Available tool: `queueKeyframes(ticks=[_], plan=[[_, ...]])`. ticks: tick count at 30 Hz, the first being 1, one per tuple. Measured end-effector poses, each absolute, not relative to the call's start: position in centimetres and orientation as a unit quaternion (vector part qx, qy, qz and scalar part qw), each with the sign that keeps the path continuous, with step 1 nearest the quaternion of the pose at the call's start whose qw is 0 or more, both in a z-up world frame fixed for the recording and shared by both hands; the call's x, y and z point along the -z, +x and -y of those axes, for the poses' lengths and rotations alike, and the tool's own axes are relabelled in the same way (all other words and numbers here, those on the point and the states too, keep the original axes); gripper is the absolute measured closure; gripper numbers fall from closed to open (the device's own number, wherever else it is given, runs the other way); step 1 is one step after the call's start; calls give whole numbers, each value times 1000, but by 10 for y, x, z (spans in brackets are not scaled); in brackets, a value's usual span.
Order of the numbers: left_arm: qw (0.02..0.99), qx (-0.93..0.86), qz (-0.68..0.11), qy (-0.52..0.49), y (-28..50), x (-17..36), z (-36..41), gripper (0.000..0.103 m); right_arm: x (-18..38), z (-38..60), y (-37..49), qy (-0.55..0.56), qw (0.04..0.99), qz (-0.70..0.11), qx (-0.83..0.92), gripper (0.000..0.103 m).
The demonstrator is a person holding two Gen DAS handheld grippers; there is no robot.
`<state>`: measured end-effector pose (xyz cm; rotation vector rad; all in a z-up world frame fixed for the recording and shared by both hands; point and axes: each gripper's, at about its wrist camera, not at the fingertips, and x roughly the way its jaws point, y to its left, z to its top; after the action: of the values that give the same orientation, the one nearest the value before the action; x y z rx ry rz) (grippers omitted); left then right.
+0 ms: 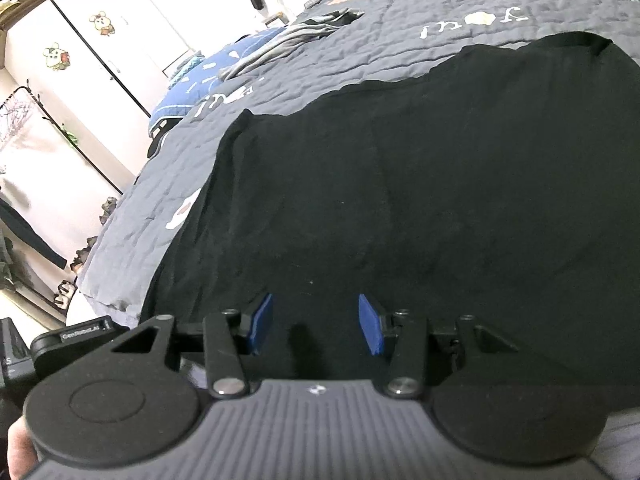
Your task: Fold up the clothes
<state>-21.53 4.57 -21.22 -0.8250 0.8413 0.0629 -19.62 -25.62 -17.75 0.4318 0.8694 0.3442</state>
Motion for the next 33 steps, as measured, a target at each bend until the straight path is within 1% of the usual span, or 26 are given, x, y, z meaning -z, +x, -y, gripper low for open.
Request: queueKeyframes(ticks=[5,7,8,9,13,15,16,17,19,21,24,26,30,31,33], plan=[[853,0,-359,-380,-216,200,-38,66,174,252,-198,208,868,-414,-178,56],[852,-2,-367,-373,-213,202,-34,66,174,251,-198,205,868,-416,-180,56],[849,-6,-376,-372,-211,205,-33,63,174,251,-198,206,867,-417,-180,56],[845,-8,-384,-373,-209,209,-33,63,175,251,-197,207,866,-418,-179,56],[850,-10,-376,-370,-205,209,-32,63,175,251,-197,211,865,-418,-178,56],[855,-6,-365,-368,-205,205,-31,65,173,251,-197,211,866,-416,-179,56],[859,-3,-360,-365,-205,203,-30,69,173,251,-198,212,867,-415,-180,56],[864,0,-356,-356,-205,200,-28,75,173,251,-198,212,866,-415,-180,56],[874,2,-351,-338,-206,196,-24,76,173,252,-199,211,866,-415,-181,56],[868,-2,-357,-344,-203,198,-25,76,173,252,-199,211,866,-416,-181,56],[858,-11,-370,-356,-201,204,-27,73,173,253,-200,213,865,-417,-180,56],[854,-12,-375,-361,-199,205,-27,64,173,254,-200,215,865,-417,-179,56],[853,-11,-374,-364,-198,206,-27,64,172,255,-201,217,866,-415,-177,56],[854,-11,-373,-363,-198,205,-26,64,172,255,-201,217,866,-415,-177,56],[857,-10,-369,-360,-197,204,-26,72,172,256,-202,218,866,-414,-176,56]])
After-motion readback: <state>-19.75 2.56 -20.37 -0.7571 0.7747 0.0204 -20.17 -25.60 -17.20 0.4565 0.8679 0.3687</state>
